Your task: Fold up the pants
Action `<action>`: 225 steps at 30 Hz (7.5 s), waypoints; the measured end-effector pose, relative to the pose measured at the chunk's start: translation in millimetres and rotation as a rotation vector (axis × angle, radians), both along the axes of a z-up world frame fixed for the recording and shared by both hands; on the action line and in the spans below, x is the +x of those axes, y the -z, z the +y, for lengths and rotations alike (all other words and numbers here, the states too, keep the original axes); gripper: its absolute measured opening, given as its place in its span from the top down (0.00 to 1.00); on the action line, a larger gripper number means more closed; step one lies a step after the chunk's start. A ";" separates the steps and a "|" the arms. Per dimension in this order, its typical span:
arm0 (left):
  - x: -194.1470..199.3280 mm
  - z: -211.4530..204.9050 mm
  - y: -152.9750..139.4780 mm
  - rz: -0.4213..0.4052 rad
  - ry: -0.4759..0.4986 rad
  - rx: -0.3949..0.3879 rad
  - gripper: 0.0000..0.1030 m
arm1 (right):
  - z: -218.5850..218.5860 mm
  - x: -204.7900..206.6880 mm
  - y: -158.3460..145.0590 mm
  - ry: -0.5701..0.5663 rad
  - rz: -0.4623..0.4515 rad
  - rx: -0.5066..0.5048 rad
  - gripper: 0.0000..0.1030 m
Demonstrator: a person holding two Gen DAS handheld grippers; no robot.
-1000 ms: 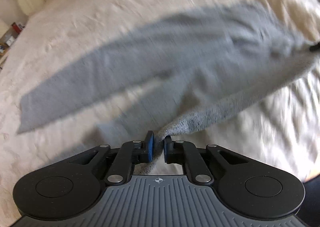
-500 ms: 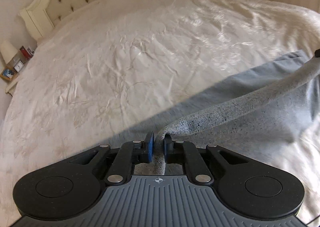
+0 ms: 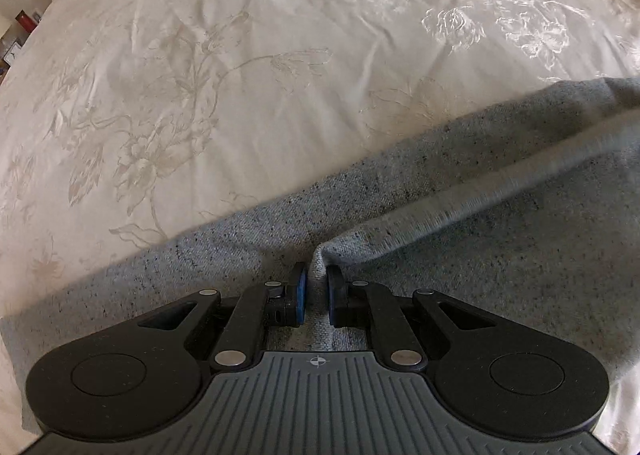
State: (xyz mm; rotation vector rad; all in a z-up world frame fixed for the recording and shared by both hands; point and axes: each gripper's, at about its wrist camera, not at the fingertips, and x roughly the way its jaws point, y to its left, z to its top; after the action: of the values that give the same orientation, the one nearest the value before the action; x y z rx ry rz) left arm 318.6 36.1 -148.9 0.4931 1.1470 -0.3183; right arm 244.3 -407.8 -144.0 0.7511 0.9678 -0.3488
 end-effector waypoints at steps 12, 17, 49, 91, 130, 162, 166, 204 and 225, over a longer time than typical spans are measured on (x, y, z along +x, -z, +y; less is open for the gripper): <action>7.7 -2.7 -4.9 -0.012 0.019 -0.011 0.90 | -57.5 -59.4 1.7 0.090 0.115 -0.240 0.36; 29.2 -9.2 5.1 0.053 0.013 0.006 0.87 | -52.2 -53.8 29.5 0.088 0.251 -0.241 0.36; -175.3 188.8 -51.8 -0.034 -0.068 -0.035 0.11 | 277.9 -108.4 -37.4 -0.571 -0.111 0.016 0.31; -82.5 345.1 -47.9 -0.143 0.028 -0.322 0.11 | 599.7 123.3 -36.8 -0.765 -0.114 0.200 0.92; 28.8 346.2 19.0 0.039 -0.172 -0.320 0.09 | 544.9 147.8 19.3 -1.241 -0.085 -0.443 0.63; -24.9 333.6 -25.0 0.023 -0.200 -0.458 0.09 | 491.8 91.2 -29.7 -0.901 -0.125 -0.376 0.75; -45.1 296.0 -6.6 0.023 0.026 -0.342 0.09 | 460.4 30.6 -27.3 -0.793 -0.032 -0.324 0.74; -146.3 38.5 -2.3 0.100 0.031 -0.396 0.08 | 194.2 -69.7 18.5 -0.656 0.092 -0.455 0.57; -76.6 -47.1 -10.7 0.108 0.092 -0.379 0.08 | 118.9 -79.2 5.2 -0.546 0.047 -0.037 0.51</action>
State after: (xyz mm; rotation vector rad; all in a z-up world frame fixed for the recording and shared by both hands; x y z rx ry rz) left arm 242.0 -11.0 -138.2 0.1962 1.1367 -0.6346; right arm 165.2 -288.9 -149.2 0.4207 1.1637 0.0925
